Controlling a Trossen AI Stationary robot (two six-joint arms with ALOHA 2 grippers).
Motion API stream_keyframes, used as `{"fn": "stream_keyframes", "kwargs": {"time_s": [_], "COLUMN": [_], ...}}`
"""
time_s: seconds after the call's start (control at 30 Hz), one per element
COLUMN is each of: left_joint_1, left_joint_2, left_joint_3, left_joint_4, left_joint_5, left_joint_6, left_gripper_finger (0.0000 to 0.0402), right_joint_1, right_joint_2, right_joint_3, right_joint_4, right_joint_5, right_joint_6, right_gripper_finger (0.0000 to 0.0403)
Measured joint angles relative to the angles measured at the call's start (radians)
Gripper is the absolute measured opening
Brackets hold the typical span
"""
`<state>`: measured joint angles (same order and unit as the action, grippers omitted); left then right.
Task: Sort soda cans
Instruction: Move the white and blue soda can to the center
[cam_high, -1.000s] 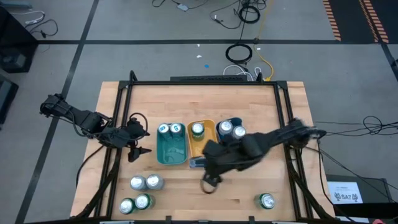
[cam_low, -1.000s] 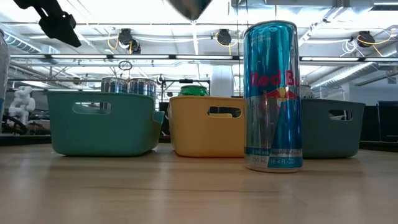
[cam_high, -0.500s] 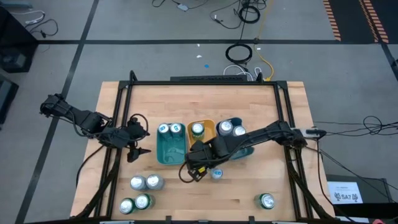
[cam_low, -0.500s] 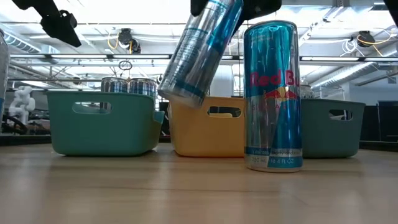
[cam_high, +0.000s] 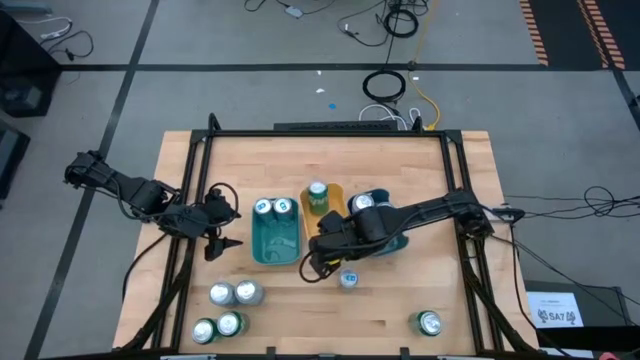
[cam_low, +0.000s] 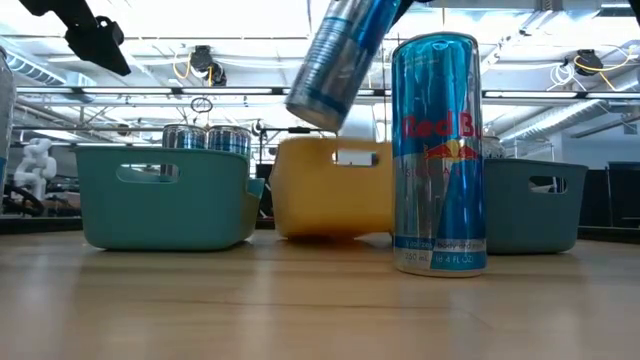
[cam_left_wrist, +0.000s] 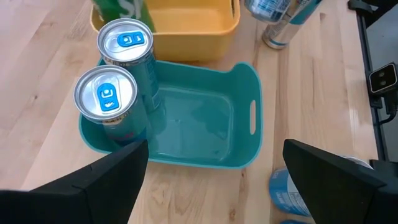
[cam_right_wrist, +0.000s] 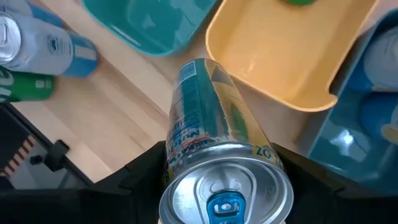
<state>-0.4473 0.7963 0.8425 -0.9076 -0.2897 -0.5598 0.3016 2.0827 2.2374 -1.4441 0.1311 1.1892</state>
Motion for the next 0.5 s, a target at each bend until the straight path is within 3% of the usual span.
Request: {"fn": "stream_keyframes", "kwargs": {"time_s": [0.23, 0.5], "left_joint_1": [0.0, 0.0], "left_joint_2": [0.0, 0.0], "left_joint_3": [0.0, 0.0], "left_joint_4": [0.0, 0.001], "left_joint_5": [0.0, -0.001], "left_joint_6": [0.0, -0.002], "left_gripper_finger": [0.0381, 0.0381], "right_joint_1": [0.003, 0.043], "right_joint_2": [0.008, -0.043], "right_joint_3": [-0.002, -0.002], "right_joint_4": [-0.009, -0.029], "right_joint_5": [-0.027, 0.014], "right_joint_6": [-0.027, 0.017], "right_gripper_finger": [0.0233, 0.0233]}}
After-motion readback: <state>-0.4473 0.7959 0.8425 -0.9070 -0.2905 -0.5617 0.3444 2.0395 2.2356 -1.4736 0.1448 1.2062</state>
